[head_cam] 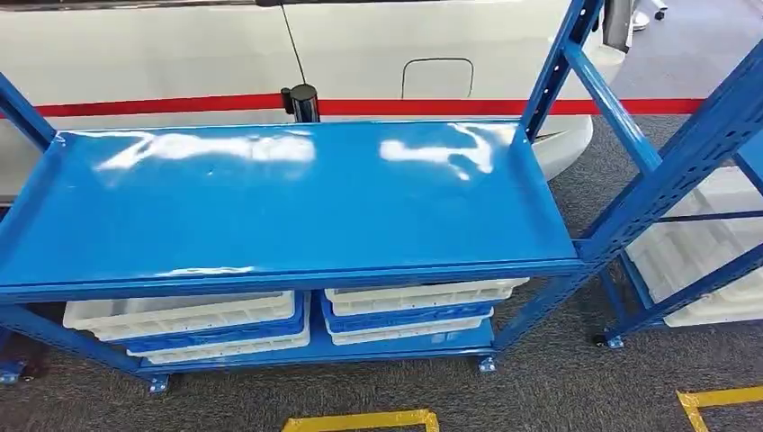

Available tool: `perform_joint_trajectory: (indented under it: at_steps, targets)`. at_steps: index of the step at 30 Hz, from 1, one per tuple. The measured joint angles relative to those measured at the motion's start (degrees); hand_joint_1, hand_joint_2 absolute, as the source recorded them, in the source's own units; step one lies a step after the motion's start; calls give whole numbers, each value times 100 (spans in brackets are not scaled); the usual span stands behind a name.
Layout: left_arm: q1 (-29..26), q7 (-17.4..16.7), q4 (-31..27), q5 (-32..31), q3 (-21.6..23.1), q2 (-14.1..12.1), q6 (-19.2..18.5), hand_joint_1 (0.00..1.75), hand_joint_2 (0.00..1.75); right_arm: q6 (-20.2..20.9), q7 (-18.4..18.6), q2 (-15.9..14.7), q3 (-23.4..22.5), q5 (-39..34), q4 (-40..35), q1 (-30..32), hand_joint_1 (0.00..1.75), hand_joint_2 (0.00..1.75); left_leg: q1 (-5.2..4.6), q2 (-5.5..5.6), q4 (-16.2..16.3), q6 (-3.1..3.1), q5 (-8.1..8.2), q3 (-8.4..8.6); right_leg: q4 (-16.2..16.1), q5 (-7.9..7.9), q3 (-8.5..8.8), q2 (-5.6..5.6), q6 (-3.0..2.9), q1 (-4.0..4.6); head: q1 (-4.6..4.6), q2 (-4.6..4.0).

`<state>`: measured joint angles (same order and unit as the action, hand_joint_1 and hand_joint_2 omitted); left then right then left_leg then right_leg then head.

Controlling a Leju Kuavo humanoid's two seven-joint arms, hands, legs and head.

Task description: Take the parts from the cabinet and place them on the table.

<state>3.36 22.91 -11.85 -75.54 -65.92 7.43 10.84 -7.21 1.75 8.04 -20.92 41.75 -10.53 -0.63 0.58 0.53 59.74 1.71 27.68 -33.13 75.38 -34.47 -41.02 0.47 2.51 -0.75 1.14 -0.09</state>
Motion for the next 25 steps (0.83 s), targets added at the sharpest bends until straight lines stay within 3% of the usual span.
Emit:
perform_joint_trajectory:
  at_steps: [1,3,4,5,6,7,10,15,19,20,25]
  targets:
    - [-1,-24,0,0,0,0,2,0,0,-7,4,-2,-2,7,0,1,0,0,0,9,0,-8,26,33,-312,207,88,-1,64,-1,-11,0]
    - [-1,-83,0,-2,0,20,15,0,0,-15,20,-4,-4,11,0,-10,0,0,2,19,0,-40,87,120,-1337,722,497,-17,157,-5,-13,0]
    - [0,-101,0,-2,0,31,26,0,0,-17,26,-4,-7,20,0,-8,0,0,-17,24,0,-77,118,139,-1536,831,582,-29,84,9,-11,0]
    - [5,-114,0,-2,0,33,33,0,0,-20,35,-2,-9,24,0,-10,0,0,-48,40,4,-115,165,158,-1606,851,661,-22,30,36,-9,0]
    - [6,-125,0,-2,0,28,55,0,0,-26,50,2,-9,24,0,-15,0,0,-64,31,20,-80,176,167,-1612,880,663,-24,6,15,-4,0]
    - [6,-146,0,-2,0,31,72,0,0,-39,68,-2,-9,26,0,-16,0,0,-57,36,13,-38,175,177,-1608,876,671,-20,4,21,-7,0]
    - [5,-168,0,-2,0,37,83,0,0,-59,68,-2,-11,28,0,-11,0,0,-48,30,-56,-45,175,227,-1609,853,683,-12,-32,42,-7,0]
    - [5,-223,0,-2,0,39,101,0,0,-155,79,2,-13,72,0,-12,0,0,-47,7,-98,-71,174,263,-1607,833,699,-8,-63,50,-7,0]
    - [5,-295,0,2,-15,44,116,0,0,-310,120,-2,-13,107,0,-11,0,0,-43,7,-102,-130,174,263,-1604,832,700,-8,-65,53,-9,0]
    - [5,-304,0,4,-22,44,118,0,175,-315,120,-2,-13,107,0,-11,0,175,-43,7,-102,-131,173,263,-1604,832,701,-8,-65,51,-9,0]
    - [5,-256,0,63,-48,70,133,0,175,-417,107,-2,-13,114,0,-10,0,175,-58,7,-101,-132,173,266,-1609,832,711,-8,-65,35,-11,0]
